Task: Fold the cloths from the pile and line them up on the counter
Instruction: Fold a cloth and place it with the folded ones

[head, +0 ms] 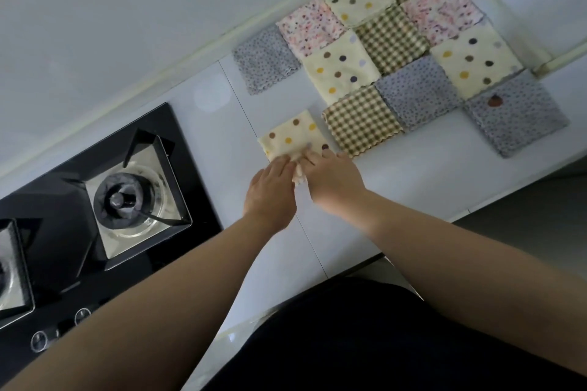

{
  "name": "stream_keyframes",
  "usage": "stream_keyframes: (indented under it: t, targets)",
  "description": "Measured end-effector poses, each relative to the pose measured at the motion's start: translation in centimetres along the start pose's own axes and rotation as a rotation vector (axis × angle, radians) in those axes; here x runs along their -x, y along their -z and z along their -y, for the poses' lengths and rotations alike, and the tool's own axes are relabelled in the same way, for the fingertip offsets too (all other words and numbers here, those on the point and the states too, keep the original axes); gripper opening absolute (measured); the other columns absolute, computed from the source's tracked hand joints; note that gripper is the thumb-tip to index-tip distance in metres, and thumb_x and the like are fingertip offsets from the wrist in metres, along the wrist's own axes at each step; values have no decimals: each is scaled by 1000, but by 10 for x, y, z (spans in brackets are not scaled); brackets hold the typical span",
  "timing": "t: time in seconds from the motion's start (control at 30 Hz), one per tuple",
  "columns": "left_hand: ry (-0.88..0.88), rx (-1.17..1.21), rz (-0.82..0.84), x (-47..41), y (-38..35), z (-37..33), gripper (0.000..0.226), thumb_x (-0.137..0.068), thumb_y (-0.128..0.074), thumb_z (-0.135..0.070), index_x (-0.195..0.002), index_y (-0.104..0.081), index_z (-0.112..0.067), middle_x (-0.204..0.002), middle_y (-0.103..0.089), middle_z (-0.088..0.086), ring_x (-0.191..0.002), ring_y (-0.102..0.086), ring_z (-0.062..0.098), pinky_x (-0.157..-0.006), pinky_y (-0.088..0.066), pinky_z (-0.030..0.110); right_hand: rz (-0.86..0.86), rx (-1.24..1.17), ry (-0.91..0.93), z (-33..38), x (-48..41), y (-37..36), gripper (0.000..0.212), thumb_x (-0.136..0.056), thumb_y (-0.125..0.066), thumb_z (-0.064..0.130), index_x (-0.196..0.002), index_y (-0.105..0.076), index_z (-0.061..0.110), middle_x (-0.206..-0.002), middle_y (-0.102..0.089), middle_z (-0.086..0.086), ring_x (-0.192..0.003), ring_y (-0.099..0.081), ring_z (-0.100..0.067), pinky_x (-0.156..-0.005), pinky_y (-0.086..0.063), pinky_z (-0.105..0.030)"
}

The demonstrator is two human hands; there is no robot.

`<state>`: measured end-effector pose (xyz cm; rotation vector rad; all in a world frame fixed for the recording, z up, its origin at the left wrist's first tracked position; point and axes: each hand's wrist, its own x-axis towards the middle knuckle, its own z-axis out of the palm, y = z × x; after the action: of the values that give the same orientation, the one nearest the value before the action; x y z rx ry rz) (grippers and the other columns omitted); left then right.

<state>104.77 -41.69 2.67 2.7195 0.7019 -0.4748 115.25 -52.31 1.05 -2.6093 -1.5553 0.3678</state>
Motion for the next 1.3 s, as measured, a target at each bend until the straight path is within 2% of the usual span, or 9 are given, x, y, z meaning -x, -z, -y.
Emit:
stream_keyframes:
  t: [0.1,0.43,0.57,0.67,0.73,0.8,0.97,1.2,1.3]
  targets:
    - [-20,8,2,-30,14,7,57,-99,-44,-13,-154,-30,-17,-163,-21,-6,-148,-22,14,-120,-16,31,48,89,-26,-3,-28,17,51,-94,-49,16,-144,-44,12,-148,-47,-5,-127,-46,-30,-102,-35,-42]
    - [-31,-14,63,-89,47,26,66,-96,-48,-9,-156,-24,-20,-165,-14,-10,-149,-24,16,-117,-24,33,177,174,-32,-20,-97,35,47,-96,-49,21,-143,-46,15,-144,-46,0,-132,-36,-28,-113,-25,-46]
    - [-1,6,43,-88,44,23,68,-94,-49,-7,-156,-24,-19,-164,-14,-8,-149,-21,16,-118,-23,34,119,99,-45,-20,-95,33,50,-95,-50,21,-144,-44,12,-145,-48,-4,-130,-40,-29,-109,-29,-44]
    - [3,13,21,-84,41,17,70,-93,-50,-7,-156,-22,-15,-164,-15,-4,-150,-20,16,-118,-23,33,22,28,-41,-25,-86,26,45,-88,-50,17,-133,-52,14,-146,-45,-8,-125,-44,-33,-100,-35,-44]
    - [1,3,4,-81,39,15,71,-92,-49,-6,-157,-21,-15,-165,-13,-3,-151,-16,17,-120,-20,34,-128,8,-109,-30,-75,22,49,-77,-47,11,-124,-58,14,-140,-50,-13,-116,-52,-36,-91,-41,-45]
    - [-9,-13,-24,-78,38,14,72,-91,-48,-5,-157,-20,-15,-165,-12,-1,-152,-10,18,-122,-16,35,-210,3,-234,-36,-62,17,54,-73,-47,8,-126,-57,13,-136,-52,-17,-113,-54,-37,-89,-43,-46]
    - [-28,-26,6,-74,32,5,73,-91,-45,-5,-157,-18,-16,-166,-12,-1,-153,-9,20,-123,-16,38,-77,35,-348,-44,-30,4,52,-85,-59,25,-133,-51,9,-137,-50,-19,-120,-49,-38,-96,-40,-51]
    - [34,21,37,-71,35,-5,75,-92,-44,-6,-158,-12,-15,-167,-4,0,-154,-2,20,-124,-11,38,-81,36,-377,-39,-24,5,43,-89,-58,33,-123,-54,8,-135,-52,-18,-122,-49,-38,-95,-39,-52]
    - [84,110,-56,-53,39,-12,67,-93,-45,-6,-156,-24,-15,-164,-20,0,-151,-16,20,-121,-18,36,-150,-15,-348,-23,-28,8,42,-88,-58,32,-124,-53,11,-135,-51,-17,-122,-50,-36,-94,-38,-51]
